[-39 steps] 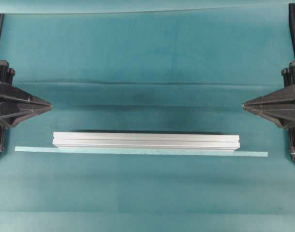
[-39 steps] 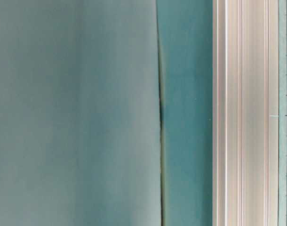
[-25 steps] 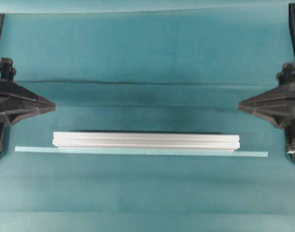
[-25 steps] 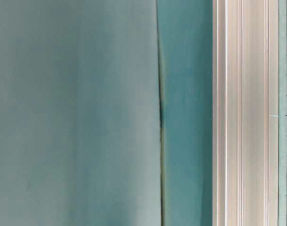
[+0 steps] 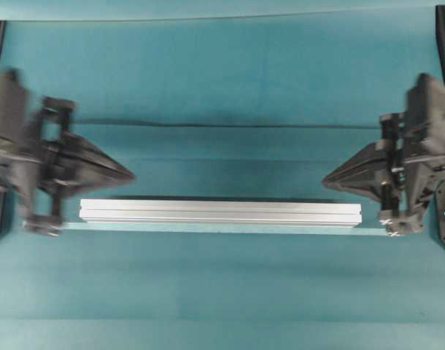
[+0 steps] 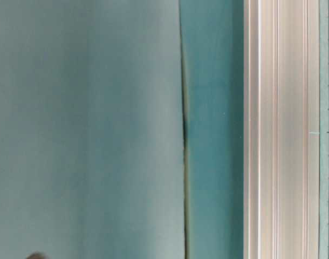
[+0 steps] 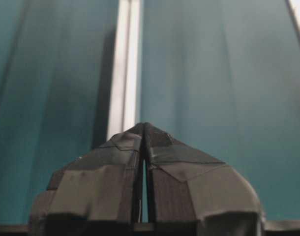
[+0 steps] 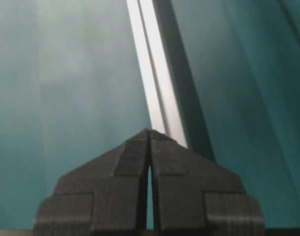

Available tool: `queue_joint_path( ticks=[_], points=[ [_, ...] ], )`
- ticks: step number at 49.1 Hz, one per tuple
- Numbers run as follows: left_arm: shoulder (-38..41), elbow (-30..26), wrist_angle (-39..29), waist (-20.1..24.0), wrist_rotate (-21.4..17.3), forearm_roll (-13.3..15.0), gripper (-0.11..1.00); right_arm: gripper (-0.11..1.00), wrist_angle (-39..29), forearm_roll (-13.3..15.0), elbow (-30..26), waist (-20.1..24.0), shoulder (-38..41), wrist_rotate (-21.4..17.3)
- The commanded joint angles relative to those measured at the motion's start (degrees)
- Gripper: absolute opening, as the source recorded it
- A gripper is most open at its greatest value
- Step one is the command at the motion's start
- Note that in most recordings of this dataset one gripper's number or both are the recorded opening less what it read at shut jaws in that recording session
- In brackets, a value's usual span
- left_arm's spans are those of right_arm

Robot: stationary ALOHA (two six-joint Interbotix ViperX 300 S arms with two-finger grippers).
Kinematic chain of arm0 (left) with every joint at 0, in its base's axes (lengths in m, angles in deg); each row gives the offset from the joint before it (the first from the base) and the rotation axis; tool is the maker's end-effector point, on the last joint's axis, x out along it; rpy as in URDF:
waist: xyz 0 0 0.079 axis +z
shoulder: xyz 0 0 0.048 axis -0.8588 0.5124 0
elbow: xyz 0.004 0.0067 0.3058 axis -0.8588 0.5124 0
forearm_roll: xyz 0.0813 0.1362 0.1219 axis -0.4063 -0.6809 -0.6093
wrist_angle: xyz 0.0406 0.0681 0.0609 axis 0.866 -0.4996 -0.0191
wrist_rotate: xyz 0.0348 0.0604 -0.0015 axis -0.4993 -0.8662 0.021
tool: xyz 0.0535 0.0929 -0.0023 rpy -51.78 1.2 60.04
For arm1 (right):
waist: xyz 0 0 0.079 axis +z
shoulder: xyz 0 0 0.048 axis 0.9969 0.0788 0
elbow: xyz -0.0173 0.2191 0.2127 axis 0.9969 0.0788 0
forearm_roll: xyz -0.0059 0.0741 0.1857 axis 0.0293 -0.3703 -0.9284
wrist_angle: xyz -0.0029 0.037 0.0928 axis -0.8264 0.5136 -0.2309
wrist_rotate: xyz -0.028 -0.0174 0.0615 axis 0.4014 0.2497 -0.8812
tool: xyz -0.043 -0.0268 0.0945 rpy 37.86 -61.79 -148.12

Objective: Lift the metal rail with both hands.
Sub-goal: 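Move both grippers inward over the two ends of the silver rail, then lower both grippers onto the rail and close them around it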

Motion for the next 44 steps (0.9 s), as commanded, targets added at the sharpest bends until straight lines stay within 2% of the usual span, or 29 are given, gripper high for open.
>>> queue_joint_path(
  ticks=[1, 12, 21, 31, 44],
  points=[
    [3.1, -4.0, -3.2, -0.4, 0.4, 0.0, -0.02, -0.01, -2.9, -0.1, -2.6, 0.2, 3.0, -0.3],
    [9.1, -8.1, -15.2, -0.4, 0.2, -0.1, -0.02, -0.01, -7.6, -0.1, -8.4, 0.7, 12.3, 0.0],
    [12.9, -11.6, -23.8, -0.5, 0.1, -0.1, -0.02, -0.01, -17.4, 1.6, -15.4, 1.0, 20.0, 0.4],
    [16.1, -11.8, -26.4, -0.5, -0.1, -0.3, -0.02, -0.01, -25.1, 5.1, -21.1, 1.8, 26.2, 1.0],
    [18.8, -11.2, -26.5, -0.4, -0.7, -0.3, -0.02, -0.01, -29.9, 5.7, -23.9, 2.3, 30.8, 3.1]
  ],
)
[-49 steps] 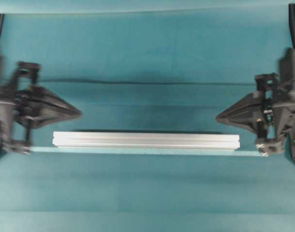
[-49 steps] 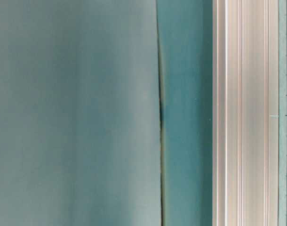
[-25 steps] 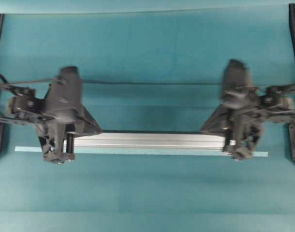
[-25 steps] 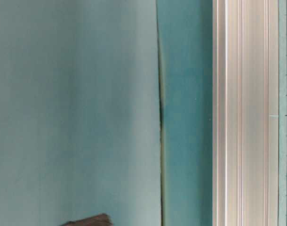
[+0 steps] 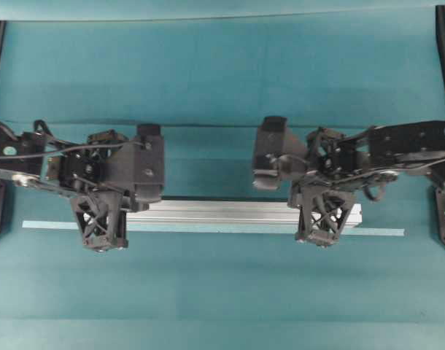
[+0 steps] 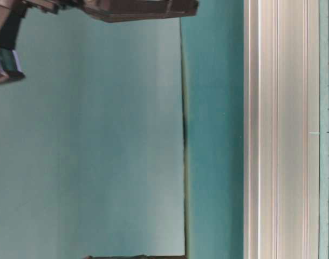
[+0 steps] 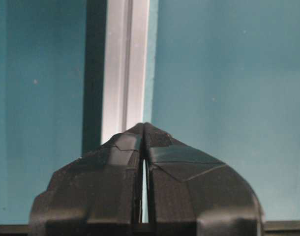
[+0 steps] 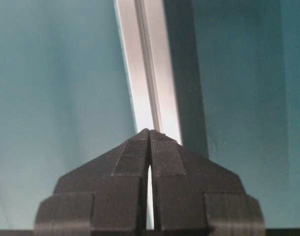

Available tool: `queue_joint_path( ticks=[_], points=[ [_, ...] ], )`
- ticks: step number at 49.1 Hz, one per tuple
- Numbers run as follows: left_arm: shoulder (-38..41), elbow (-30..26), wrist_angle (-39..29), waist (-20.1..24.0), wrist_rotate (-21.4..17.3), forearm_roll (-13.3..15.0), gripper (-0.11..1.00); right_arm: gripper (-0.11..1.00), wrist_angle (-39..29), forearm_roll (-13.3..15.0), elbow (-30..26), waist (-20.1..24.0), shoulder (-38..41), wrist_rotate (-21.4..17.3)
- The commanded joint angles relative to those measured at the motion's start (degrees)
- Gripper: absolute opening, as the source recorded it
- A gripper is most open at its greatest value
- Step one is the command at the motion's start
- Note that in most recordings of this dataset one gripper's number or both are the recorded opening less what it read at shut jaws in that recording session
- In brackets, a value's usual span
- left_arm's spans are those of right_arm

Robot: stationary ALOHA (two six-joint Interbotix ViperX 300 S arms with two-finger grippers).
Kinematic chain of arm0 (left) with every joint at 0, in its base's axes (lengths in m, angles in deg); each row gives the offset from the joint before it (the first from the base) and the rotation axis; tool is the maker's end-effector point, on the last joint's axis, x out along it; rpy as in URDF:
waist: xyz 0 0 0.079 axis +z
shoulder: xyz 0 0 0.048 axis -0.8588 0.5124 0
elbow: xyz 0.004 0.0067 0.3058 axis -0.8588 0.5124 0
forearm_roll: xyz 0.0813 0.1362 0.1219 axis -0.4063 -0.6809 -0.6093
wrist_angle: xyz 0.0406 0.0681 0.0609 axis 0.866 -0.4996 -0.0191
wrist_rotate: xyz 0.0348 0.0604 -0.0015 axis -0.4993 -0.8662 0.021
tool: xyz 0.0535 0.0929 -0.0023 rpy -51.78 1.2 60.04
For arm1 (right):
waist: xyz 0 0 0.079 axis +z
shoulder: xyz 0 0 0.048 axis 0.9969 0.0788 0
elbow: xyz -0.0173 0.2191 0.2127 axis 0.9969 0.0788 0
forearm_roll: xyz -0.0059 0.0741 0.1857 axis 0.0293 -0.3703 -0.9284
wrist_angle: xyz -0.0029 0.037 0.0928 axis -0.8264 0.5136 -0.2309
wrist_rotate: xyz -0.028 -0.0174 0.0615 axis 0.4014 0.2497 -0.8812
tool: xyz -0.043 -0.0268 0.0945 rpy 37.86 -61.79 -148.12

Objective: Lift the metal rail with both hands.
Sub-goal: 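Lower both grippers onto the rail and close them around it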

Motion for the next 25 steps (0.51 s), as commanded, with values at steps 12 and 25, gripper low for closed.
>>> queue_joint_path(
  ticks=[12, 25],
  points=[
    [-0.5, 0.8, 1.1, 0.2, -3.8, -0.1, -0.01, 0.0, -0.9, -0.1, -1.1, 0.9, 1.5, 1.8],
    [-0.2, 2.5, 1.2, 0.4, -2.8, -0.1, 0.42, 0.42, -0.4, -0.1, -0.4, 0.9, 1.9, 1.8]
  ],
)
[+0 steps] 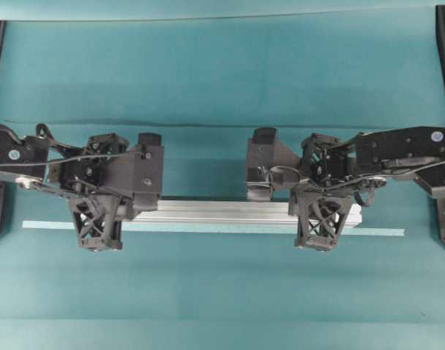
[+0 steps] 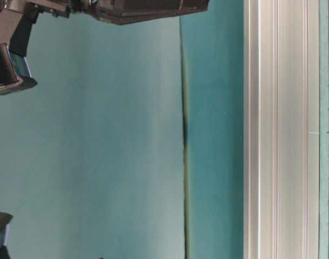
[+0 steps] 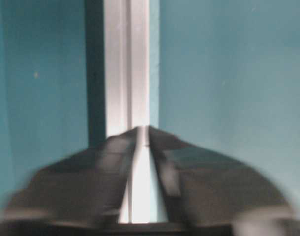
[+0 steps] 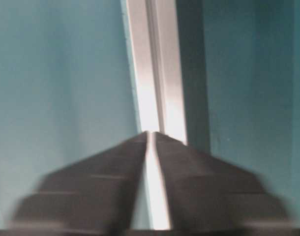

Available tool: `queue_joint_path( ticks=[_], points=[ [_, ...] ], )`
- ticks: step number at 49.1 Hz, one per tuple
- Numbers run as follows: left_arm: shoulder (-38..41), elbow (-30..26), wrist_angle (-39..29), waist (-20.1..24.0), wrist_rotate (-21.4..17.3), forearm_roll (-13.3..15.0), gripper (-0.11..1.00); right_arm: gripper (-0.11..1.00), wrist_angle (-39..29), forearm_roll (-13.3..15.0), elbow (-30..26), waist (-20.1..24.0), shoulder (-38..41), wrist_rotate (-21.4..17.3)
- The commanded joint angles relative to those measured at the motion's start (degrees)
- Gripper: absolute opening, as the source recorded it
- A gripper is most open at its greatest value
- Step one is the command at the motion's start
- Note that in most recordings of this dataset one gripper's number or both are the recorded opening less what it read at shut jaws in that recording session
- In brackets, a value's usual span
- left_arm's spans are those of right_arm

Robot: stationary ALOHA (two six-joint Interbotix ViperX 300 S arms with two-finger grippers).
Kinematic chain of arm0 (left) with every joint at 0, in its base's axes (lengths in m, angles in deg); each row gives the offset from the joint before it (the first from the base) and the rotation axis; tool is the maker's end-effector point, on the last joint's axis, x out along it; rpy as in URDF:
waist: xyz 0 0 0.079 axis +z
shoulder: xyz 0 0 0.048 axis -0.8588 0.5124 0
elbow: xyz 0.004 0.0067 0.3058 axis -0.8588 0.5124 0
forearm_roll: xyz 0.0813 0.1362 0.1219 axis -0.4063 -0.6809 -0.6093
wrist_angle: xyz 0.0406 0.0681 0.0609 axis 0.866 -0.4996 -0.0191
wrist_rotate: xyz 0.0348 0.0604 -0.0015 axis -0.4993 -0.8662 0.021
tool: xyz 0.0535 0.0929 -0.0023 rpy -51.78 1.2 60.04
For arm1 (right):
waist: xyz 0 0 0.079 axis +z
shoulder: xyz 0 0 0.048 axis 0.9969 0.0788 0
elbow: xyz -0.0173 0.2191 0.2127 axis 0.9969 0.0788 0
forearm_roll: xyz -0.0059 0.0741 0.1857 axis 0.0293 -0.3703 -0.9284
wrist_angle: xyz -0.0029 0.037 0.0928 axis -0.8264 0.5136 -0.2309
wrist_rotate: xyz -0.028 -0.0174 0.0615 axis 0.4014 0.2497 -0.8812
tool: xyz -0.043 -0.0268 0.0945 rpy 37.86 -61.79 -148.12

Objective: Lift the metal rail with both hands.
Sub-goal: 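Lower both grippers onto the rail and close them around it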

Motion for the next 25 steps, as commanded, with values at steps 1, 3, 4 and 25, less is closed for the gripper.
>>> queue_joint_path(
  ticks=[1, 3, 4, 25],
  points=[
    [-0.3, 0.0, 0.4, 0.0, 0.4, -0.2, 0.48, 0.48, 0.6, -0.1, 0.2, 0.2, 0.9, 0.4],
    [0.2, 0.2, 0.7, 0.0, 0.5, -0.2, 0.61, 0.6, 0.9, -0.1, 0.3, 0.2, 1.1, 0.4],
    [0.4, 0.3, 0.9, 0.0, 0.6, -0.2, 0.67, 0.67, 1.0, 0.0, 0.4, 0.3, 1.4, 0.4],
    [4.6, 2.6, 6.9, 0.1, 0.4, -0.2, 0.99, 0.96, 5.3, 2.2, 1.8, 1.8, 6.1, 1.1]
  ],
)
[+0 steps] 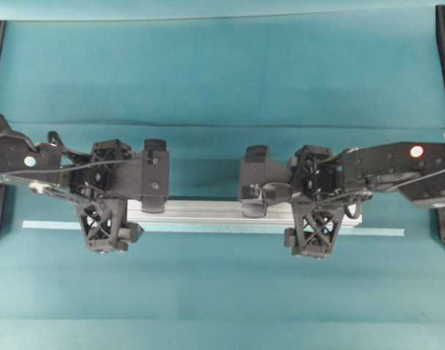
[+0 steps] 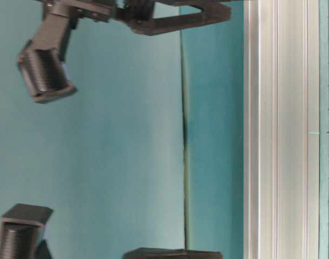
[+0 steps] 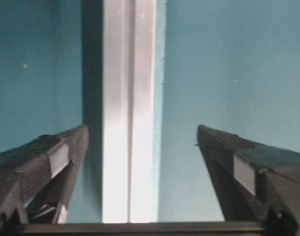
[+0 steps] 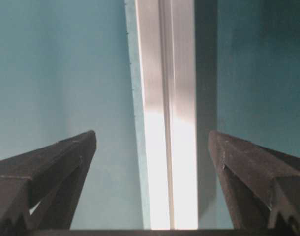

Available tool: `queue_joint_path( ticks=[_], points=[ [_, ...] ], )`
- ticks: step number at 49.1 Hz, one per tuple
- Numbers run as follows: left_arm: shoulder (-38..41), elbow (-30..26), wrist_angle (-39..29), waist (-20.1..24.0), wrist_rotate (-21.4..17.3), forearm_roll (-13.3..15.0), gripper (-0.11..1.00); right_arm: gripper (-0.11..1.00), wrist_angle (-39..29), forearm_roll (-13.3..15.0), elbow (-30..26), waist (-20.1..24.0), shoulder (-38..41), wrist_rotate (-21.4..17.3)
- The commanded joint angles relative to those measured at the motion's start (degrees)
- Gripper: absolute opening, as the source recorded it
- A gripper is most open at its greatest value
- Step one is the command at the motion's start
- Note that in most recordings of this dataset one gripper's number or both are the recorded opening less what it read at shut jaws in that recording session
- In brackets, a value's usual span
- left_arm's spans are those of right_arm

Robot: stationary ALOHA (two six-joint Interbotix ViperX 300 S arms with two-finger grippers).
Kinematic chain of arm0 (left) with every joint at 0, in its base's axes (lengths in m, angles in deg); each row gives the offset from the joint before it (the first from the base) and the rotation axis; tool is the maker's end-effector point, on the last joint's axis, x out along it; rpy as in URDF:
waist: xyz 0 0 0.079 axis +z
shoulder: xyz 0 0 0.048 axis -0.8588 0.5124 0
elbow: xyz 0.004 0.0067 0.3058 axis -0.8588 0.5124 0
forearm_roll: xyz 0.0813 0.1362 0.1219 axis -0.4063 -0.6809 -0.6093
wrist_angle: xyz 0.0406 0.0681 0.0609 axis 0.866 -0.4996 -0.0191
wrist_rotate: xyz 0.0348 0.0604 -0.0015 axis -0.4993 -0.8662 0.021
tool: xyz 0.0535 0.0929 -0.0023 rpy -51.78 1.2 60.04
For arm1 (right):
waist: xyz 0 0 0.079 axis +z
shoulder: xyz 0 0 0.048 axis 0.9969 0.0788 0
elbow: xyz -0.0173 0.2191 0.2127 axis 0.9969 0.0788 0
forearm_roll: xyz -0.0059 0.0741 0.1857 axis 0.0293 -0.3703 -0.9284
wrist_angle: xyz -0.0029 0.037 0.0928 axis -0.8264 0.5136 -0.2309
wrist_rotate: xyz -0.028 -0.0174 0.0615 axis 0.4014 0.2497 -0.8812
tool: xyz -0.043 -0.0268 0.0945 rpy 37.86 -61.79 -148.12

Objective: Lift the metal rail with both hands.
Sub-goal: 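Lower both grippers onto the rail and close them around it, then lift the rail upward with both grippers holding it level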

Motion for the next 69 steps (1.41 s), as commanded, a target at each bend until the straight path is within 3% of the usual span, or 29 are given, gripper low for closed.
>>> queue_joint_path(
  ticks=[1, 14, 57, 62, 69],
  points=[
    [0.5, 0.4, 1.8, 0.0, -0.1, -0.1, 0.99, 0.96, 1.6, 0.6, 0.4, 0.2, 1.5, 0.4],
    [4.1, 1.1, 7.9, 0.7, -0.4, -0.1, 0.99, 0.96, 5.0, 1.4, 1.4, 0.2, 4.0, 0.4],
    [9.1, 3.3, 12.0, 2.0, -0.1, -0.2, 0.97, 0.93, 11.4, 1.4, 4.4, 0.2, 6.6, 0.7],
    [9.1, 3.1, 12.0, 2.0, -0.3, -0.2, 0.85, 0.79, 11.7, 1.4, 4.1, 0.2, 6.6, 0.6],
    [9.0, 3.1, 12.0, 1.9, -0.1, -0.2, 0.45, 0.43, 12.0, 1.3, 4.1, 0.2, 6.7, 0.5]
  ],
)
